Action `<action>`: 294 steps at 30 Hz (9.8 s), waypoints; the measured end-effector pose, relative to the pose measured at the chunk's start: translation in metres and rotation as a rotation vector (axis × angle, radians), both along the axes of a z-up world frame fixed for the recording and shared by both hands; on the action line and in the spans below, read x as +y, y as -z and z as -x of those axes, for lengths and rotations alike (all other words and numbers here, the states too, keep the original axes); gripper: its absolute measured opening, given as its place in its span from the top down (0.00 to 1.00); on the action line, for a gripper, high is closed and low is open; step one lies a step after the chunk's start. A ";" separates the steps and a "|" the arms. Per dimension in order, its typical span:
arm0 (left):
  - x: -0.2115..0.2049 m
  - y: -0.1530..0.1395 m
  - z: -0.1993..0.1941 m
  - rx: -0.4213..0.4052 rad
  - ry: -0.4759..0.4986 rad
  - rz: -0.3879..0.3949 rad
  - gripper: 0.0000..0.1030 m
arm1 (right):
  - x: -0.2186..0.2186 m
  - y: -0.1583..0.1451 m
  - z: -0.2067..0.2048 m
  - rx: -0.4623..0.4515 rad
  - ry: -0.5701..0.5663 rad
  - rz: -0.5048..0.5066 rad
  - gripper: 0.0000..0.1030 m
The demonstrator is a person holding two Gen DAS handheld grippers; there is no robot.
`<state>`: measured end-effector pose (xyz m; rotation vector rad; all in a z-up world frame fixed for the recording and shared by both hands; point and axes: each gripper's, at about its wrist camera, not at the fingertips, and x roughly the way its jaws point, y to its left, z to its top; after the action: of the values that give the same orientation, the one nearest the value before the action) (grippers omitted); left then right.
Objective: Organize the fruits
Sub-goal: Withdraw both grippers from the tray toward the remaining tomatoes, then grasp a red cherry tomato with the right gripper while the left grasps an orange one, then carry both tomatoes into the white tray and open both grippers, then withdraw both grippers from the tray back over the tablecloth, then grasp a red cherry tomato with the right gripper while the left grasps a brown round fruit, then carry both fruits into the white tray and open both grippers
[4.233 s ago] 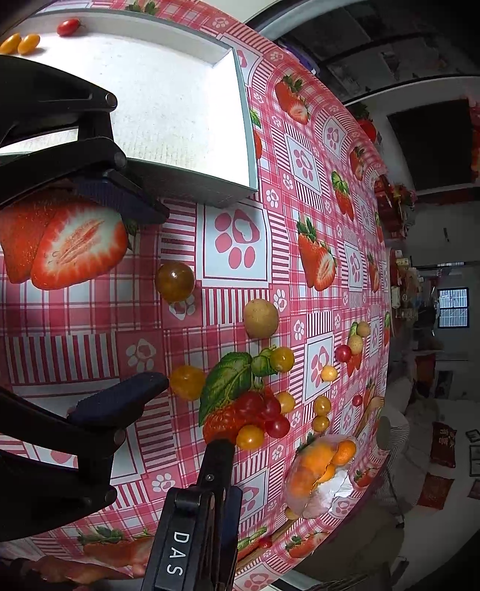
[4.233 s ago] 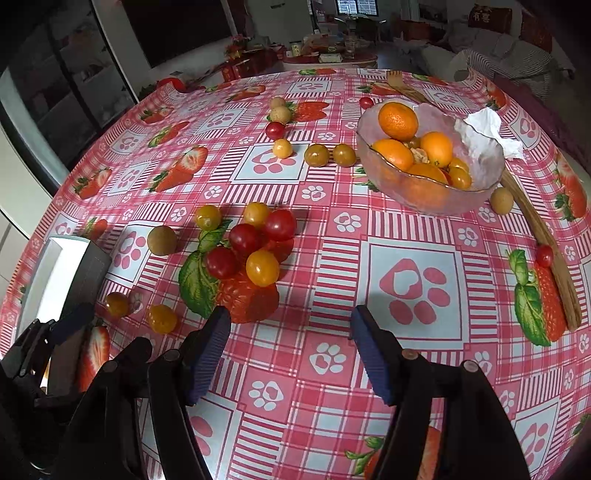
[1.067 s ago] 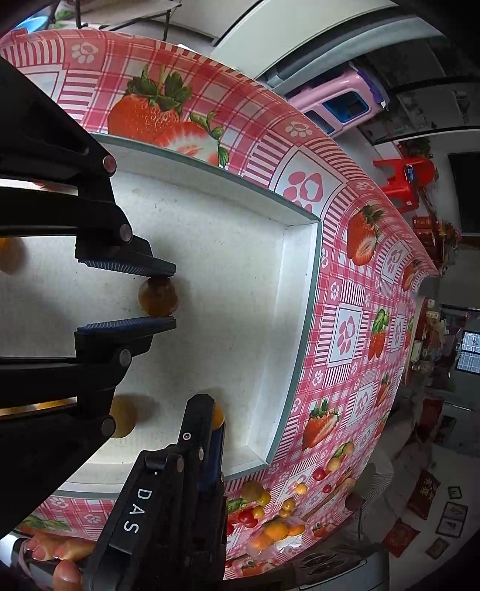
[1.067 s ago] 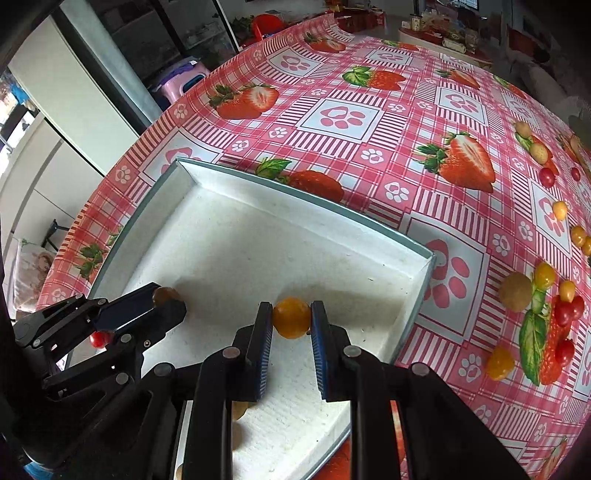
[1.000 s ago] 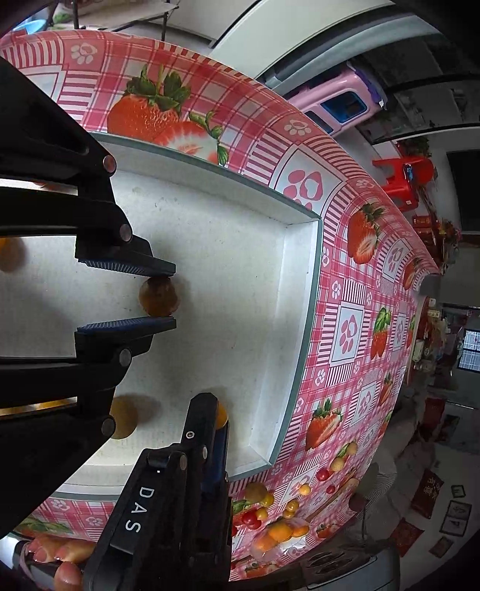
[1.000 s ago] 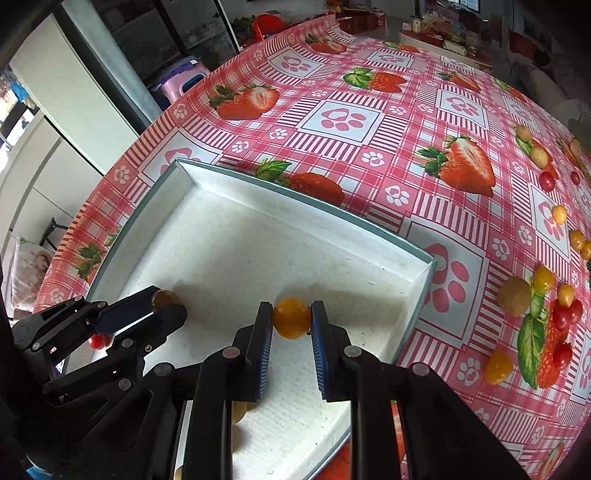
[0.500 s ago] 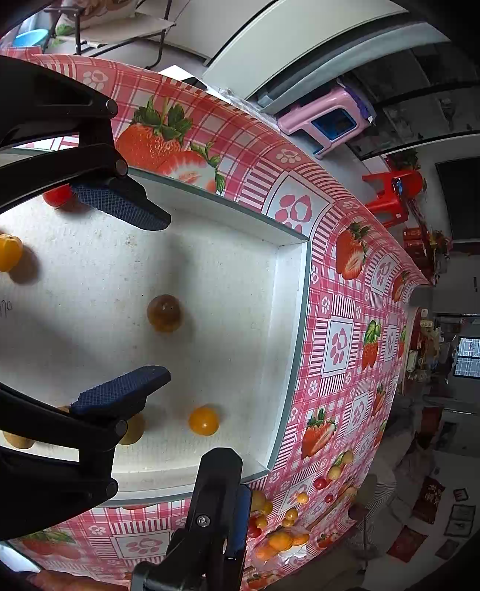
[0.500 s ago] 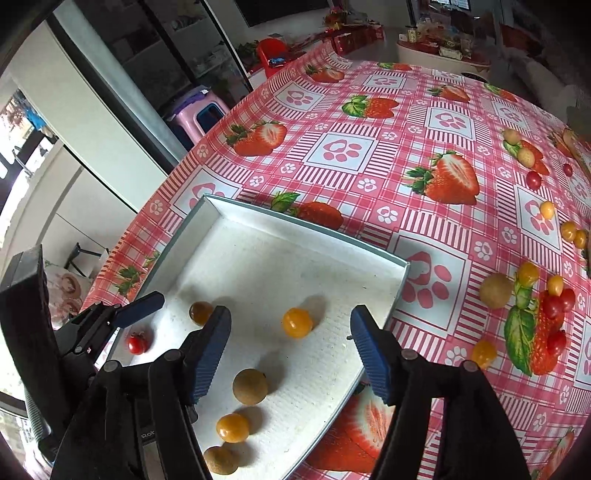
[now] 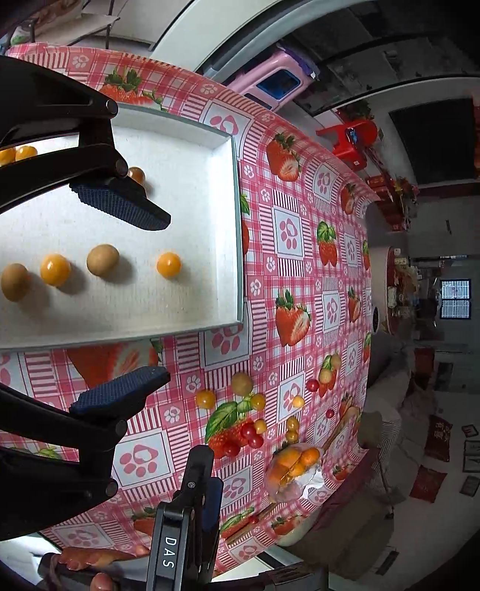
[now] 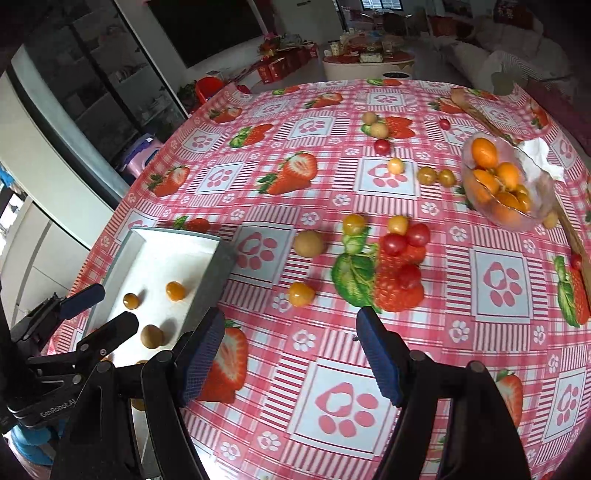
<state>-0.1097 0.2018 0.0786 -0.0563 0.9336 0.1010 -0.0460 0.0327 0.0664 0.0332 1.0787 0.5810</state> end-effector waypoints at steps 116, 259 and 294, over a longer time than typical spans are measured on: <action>0.092 0.048 0.055 -0.016 -0.207 0.064 0.80 | 0.111 -0.012 0.034 0.014 -0.214 0.012 0.78; -0.047 0.009 0.044 -0.075 0.098 0.083 0.71 | -0.072 0.009 0.049 -0.039 0.031 0.003 0.75; 0.059 0.066 0.090 0.094 -0.168 -0.007 0.71 | 0.171 0.038 0.038 0.066 -0.300 0.129 0.75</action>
<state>-0.1997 0.2608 0.0122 -0.1238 1.0217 0.2642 -0.0841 0.2036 0.0286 -0.2266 1.1929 0.7826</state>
